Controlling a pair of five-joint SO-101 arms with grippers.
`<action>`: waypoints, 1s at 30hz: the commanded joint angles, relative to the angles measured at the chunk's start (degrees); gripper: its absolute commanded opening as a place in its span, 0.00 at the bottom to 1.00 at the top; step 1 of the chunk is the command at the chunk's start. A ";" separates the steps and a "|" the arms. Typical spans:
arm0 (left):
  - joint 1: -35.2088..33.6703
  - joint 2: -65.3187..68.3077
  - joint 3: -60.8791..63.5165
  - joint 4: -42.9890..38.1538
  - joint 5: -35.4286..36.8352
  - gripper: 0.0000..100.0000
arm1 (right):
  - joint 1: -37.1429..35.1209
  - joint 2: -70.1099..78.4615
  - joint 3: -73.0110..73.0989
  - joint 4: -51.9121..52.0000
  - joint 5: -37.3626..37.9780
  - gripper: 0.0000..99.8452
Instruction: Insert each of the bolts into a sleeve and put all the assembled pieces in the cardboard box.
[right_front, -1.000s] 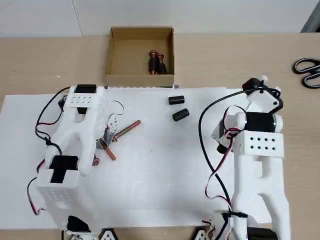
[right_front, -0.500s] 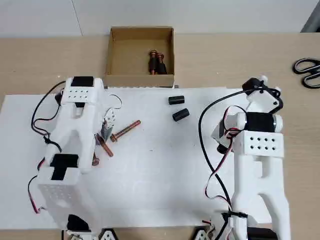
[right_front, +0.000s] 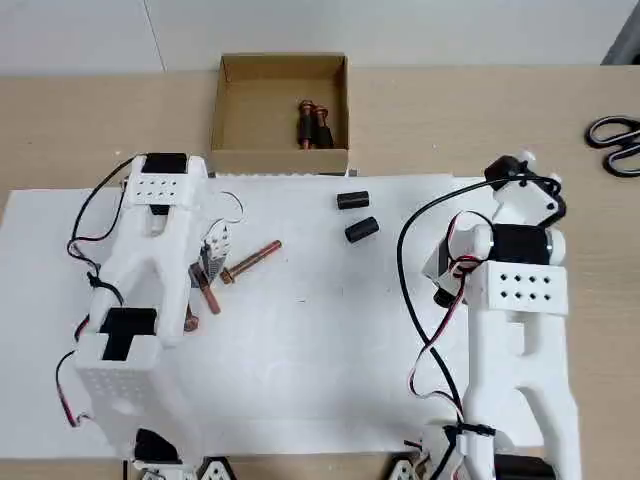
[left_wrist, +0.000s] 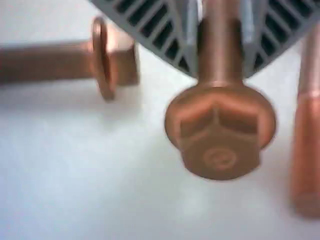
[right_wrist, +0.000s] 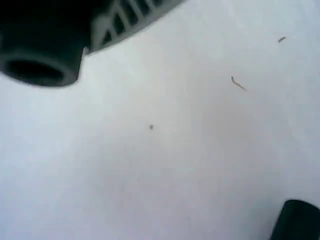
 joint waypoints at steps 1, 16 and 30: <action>-0.18 -0.53 -2.24 -1.41 -10.20 0.01 | 0.31 -1.98 -0.35 0.04 0.18 0.00; -0.09 -0.53 -2.07 -8.62 -32.88 0.04 | 0.31 -1.98 -0.35 0.22 0.18 0.00; 0.00 0.97 -2.15 -14.68 -35.43 0.12 | 0.31 -1.89 -0.35 -0.13 0.18 0.00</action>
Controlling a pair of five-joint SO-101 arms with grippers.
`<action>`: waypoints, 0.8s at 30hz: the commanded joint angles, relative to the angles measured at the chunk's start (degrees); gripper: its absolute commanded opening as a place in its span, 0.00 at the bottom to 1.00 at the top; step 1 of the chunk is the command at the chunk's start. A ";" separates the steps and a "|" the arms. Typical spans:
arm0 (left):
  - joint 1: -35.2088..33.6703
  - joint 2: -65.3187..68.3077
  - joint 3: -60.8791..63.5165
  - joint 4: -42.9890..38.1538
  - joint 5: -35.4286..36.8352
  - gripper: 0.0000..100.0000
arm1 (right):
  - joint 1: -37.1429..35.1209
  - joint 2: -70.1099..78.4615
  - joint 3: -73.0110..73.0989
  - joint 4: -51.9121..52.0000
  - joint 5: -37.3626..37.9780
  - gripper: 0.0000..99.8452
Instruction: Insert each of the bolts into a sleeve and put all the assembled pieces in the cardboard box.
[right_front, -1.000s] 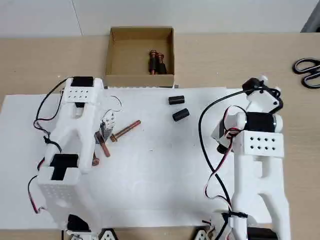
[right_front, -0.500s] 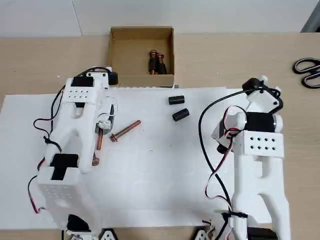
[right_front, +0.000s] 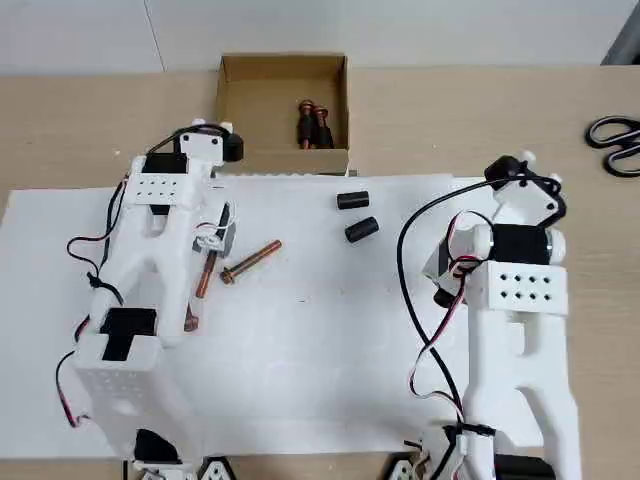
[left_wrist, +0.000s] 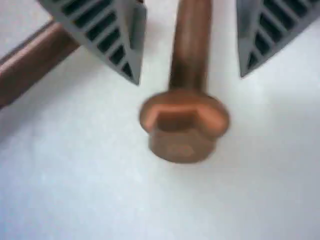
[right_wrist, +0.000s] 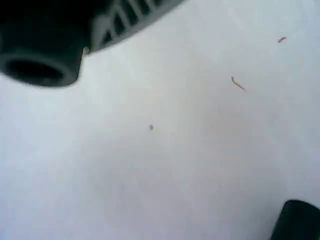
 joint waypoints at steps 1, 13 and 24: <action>0.18 1.58 -2.15 -2.11 -0.35 0.12 | 0.31 -1.89 -0.35 -0.13 0.18 0.00; 0.26 6.86 -5.67 -3.78 -1.41 0.03 | 0.31 -1.89 -0.35 -0.84 0.18 0.00; 0.26 6.77 -17.98 8.70 -1.58 0.00 | -0.66 -1.98 -0.70 -3.74 0.53 0.00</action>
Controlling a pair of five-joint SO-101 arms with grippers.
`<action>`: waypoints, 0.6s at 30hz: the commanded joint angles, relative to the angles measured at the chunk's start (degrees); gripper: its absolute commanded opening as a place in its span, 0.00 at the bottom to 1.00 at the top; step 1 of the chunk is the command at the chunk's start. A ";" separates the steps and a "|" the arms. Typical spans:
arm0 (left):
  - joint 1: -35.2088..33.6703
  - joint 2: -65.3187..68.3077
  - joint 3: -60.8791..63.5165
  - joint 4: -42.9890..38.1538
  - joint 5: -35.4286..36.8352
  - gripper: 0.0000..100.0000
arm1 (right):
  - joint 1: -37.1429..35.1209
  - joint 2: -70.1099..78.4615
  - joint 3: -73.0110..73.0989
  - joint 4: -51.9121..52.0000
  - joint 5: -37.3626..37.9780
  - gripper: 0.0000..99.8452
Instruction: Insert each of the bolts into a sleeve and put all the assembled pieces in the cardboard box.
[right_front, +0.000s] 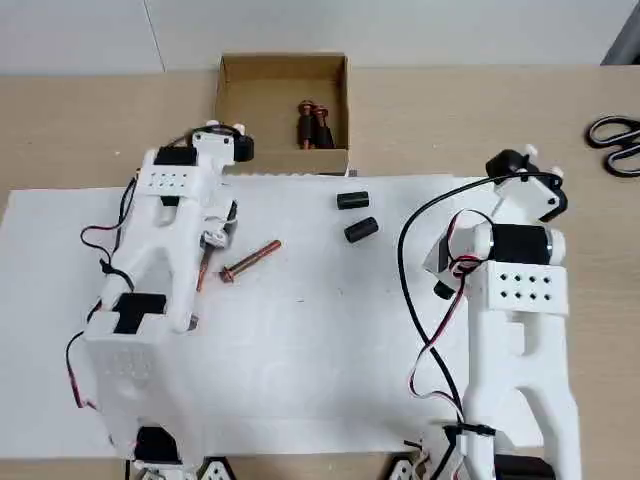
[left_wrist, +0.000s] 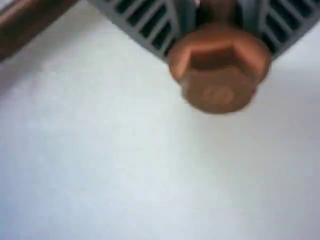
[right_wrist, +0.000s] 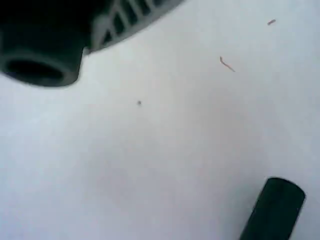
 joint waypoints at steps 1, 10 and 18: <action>0.26 -0.70 -9.19 6.59 -0.26 0.00 | -1.19 -2.33 -0.70 -0.84 0.62 0.00; 0.26 -4.22 -30.37 14.59 0.62 0.00 | -11.03 -19.91 -2.11 -0.31 5.54 0.00; 3.87 -24.44 -27.38 14.51 2.20 0.00 | -12.18 -31.96 -1.93 1.27 14.59 0.00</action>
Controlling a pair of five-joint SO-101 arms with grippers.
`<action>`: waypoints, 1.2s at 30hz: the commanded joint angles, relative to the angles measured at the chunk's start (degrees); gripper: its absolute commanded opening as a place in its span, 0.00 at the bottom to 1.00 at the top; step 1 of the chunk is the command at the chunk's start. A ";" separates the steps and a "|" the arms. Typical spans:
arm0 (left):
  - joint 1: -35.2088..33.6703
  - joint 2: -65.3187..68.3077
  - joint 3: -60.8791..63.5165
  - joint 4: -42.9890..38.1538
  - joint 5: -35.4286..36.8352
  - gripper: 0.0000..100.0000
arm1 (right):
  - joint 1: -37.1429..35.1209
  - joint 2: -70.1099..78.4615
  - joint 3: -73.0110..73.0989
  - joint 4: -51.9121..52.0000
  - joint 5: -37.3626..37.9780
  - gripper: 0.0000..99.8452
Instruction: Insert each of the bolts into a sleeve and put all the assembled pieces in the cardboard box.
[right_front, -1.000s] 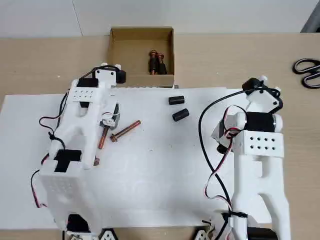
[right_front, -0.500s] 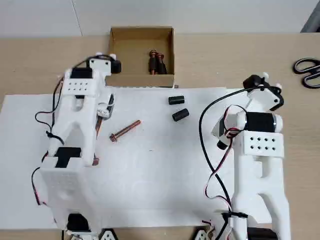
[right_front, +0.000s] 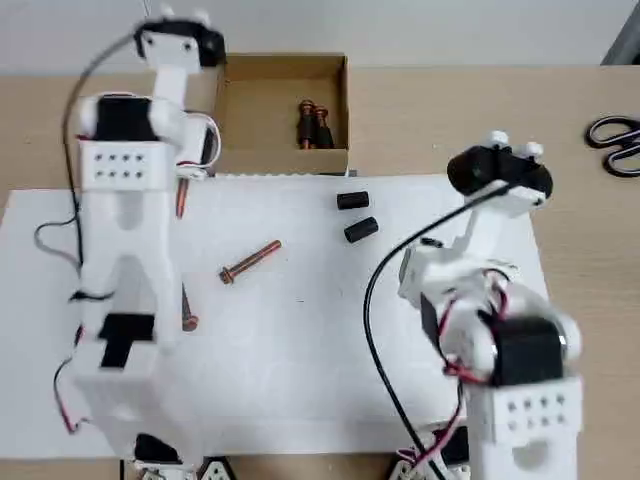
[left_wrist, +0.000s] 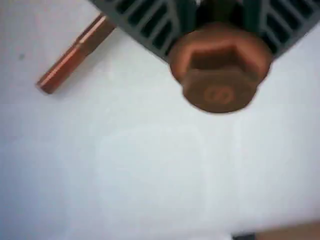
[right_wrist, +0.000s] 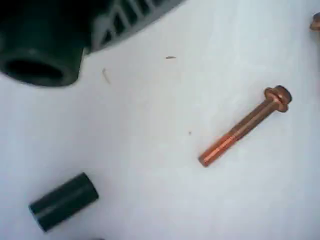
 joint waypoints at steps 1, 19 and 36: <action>3.60 -13.10 0.31 1.05 0.18 0.00 | -0.40 -5.49 -1.85 0.84 4.31 0.00; 11.08 -56.44 40.04 -14.68 23.74 0.00 | -16.57 -35.91 19.52 -2.51 9.76 0.00; 18.37 -97.14 90.07 -47.30 34.37 0.00 | -31.78 -49.19 39.91 -19.91 24.70 0.00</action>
